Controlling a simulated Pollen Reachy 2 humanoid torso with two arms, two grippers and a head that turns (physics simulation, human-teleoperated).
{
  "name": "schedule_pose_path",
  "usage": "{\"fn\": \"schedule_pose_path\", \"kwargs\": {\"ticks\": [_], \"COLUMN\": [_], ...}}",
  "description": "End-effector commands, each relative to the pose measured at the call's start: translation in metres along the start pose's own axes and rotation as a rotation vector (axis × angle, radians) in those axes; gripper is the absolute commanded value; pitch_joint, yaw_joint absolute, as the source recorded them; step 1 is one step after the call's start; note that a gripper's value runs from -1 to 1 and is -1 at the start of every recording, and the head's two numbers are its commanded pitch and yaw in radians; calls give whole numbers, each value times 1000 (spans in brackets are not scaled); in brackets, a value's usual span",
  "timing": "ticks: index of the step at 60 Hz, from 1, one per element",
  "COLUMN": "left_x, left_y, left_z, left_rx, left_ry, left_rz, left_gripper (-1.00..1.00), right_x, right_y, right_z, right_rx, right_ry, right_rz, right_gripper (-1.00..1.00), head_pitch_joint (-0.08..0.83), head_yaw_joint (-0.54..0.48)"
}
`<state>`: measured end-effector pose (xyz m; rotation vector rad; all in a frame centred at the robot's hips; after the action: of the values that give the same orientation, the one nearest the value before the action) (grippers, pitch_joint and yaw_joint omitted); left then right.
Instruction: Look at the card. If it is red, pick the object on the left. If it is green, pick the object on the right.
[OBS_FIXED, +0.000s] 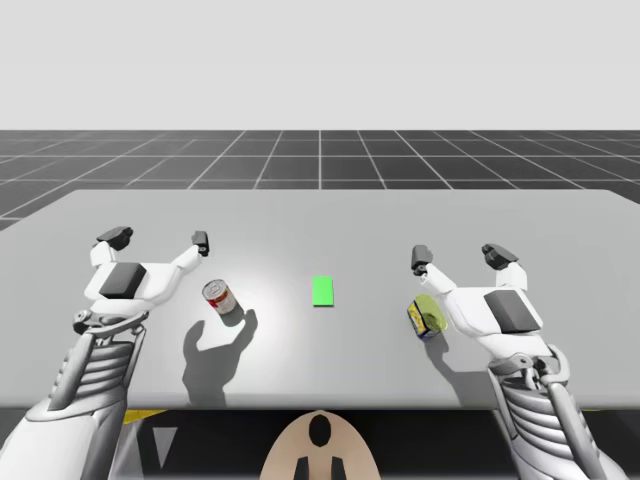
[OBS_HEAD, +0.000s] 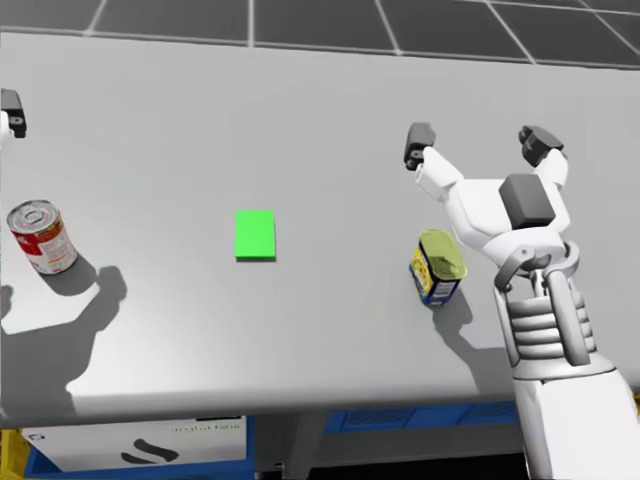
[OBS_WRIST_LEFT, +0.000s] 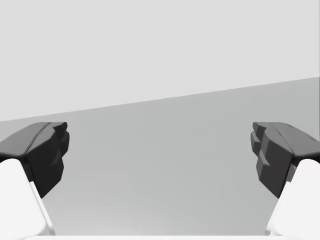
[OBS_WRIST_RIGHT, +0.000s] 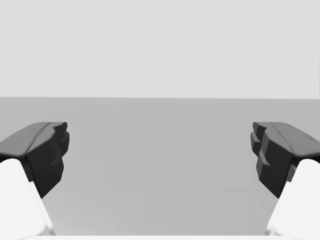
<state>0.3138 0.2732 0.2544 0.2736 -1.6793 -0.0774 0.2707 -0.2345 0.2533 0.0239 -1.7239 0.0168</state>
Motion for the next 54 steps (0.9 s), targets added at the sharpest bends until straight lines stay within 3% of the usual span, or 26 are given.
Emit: {"fn": "schedule_pose_path", "kwargs": {"ticks": [1,13,33,47,54], "left_x": [0,1,0,0,-1], "left_y": [-1,-2,-2,-2,-3], "left_z": [1,1,2,2,2], "left_rx": [-3,-4,-1,-4,-7], "left_ry": [0,-2,3,7,11], "left_rz": [1,2,6,9,6], "left_gripper": [-1000,-1000,-1000,-1000,-1000], "right_x": [-1,-2,1,12,1], "right_y": [2,1,5,17,22], "right_z": [0,0,7,57,85], "right_rx": [-2,-3,0,17,35], "right_ry": [4,6,12,60,94], "right_rz": [-12,-14,-15,-10,-27], "right_gripper": [-1000,-1000,-1000,-1000,-1000], "head_pitch_joint": [703,730,721,718,718], "head_yaw_joint": [-240,-350,-347,-355,-355]}}
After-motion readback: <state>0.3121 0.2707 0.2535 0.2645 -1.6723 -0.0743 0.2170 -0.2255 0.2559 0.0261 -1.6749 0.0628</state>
